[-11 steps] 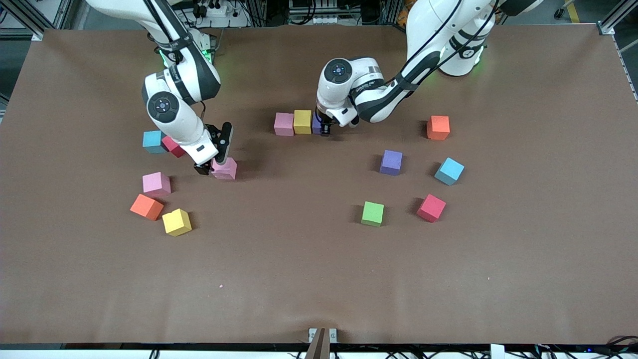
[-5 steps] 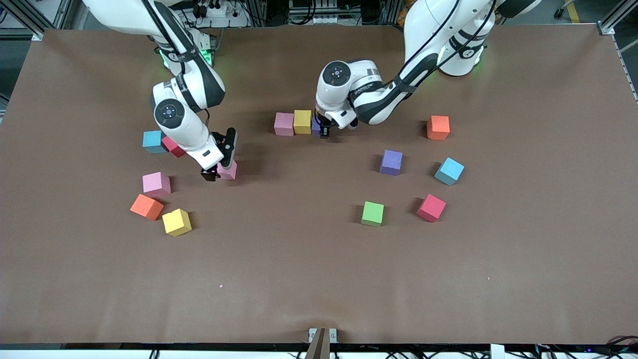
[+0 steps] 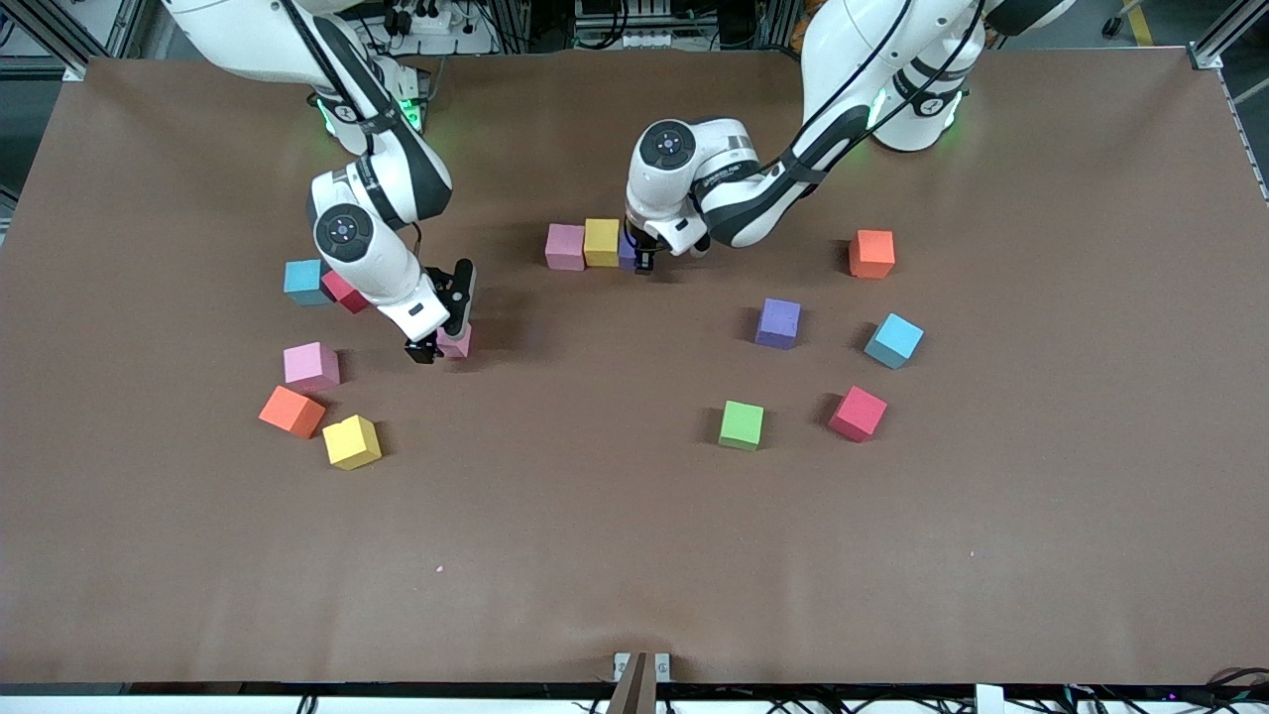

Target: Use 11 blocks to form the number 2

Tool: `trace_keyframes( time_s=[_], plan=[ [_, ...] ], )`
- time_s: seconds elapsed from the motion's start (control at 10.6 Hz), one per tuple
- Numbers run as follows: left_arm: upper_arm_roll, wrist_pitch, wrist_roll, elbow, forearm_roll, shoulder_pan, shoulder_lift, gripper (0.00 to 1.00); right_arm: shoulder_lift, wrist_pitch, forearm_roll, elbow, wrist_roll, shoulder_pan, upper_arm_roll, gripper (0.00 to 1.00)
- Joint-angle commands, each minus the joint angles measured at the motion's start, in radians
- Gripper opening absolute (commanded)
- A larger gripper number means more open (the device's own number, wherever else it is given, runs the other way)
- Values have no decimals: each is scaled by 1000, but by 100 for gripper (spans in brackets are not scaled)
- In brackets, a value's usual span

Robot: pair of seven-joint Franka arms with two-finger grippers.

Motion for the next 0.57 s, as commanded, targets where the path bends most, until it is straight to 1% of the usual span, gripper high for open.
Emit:
trace_keyframes(
  time_s=[0.0,0.09,0.19,0.28,0.47],
  plan=[
    [7,0,-213,14,74,-21,3,100,15,14,-15,7,-7,-14,14,98],
    [6,-4,-210,14,74,-19,-5,100,18,17,-15,7,-7,-14,14,97],
    [4,-30,-210,14,75,-15,-18,100,23,19,-15,7,-7,-14,14,89],
    [3,-49,-212,14,74,-12,-40,100,23,19,-16,8,-8,-14,14,77],
    [-9,-107,-207,20,69,-4,-83,100,23,36,-16,10,-8,-18,12,39]
  ],
)
